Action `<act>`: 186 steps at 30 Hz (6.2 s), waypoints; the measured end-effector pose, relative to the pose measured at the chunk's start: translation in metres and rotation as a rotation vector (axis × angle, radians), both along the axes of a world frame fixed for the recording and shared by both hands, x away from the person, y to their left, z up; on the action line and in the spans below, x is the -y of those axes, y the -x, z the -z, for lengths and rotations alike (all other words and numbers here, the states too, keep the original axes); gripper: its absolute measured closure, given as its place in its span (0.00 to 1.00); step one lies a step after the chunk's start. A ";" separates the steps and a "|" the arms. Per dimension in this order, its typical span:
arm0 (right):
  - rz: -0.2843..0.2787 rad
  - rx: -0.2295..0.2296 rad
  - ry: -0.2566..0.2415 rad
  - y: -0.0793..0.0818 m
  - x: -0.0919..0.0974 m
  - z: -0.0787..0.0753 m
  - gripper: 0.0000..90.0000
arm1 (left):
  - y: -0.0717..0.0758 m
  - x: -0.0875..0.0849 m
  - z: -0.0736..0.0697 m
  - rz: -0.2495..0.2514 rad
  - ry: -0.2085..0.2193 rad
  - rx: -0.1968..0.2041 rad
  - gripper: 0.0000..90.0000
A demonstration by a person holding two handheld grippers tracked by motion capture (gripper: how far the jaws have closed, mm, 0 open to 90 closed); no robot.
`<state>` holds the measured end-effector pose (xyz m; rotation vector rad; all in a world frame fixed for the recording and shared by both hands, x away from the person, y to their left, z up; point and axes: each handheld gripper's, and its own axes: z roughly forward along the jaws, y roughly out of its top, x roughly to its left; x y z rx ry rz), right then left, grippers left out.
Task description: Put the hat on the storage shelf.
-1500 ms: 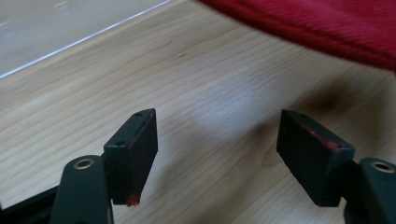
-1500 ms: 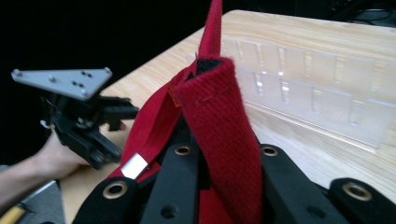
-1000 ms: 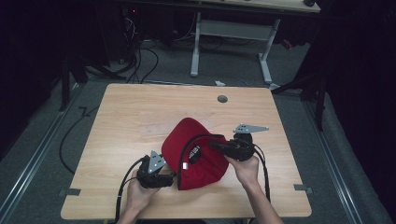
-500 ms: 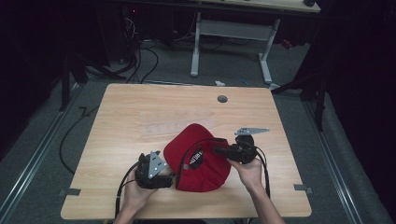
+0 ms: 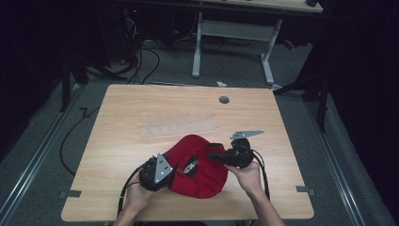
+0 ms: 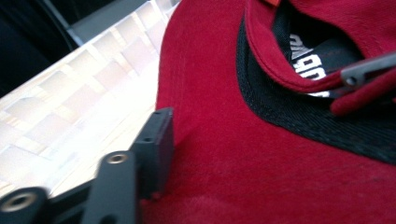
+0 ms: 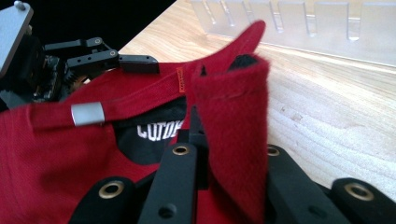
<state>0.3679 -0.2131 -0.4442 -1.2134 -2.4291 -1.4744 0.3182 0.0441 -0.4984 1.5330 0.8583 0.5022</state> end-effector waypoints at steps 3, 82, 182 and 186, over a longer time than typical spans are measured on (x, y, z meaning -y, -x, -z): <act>-0.002 0.013 -0.027 0.000 0.003 0.001 0.90 | 0.001 0.000 -0.003 0.031 -0.007 -0.017 0.66; 0.381 0.183 0.428 0.011 0.038 0.087 0.44 | -0.112 -0.092 -0.088 -0.204 0.393 -0.167 0.95; 0.369 0.184 0.426 0.011 0.037 0.087 0.42 | -0.111 -0.101 -0.039 -0.328 0.287 -0.221 0.49; 0.368 0.185 0.427 0.011 0.037 0.087 0.42 | -0.108 -0.105 -0.039 -0.333 0.302 -0.222 0.48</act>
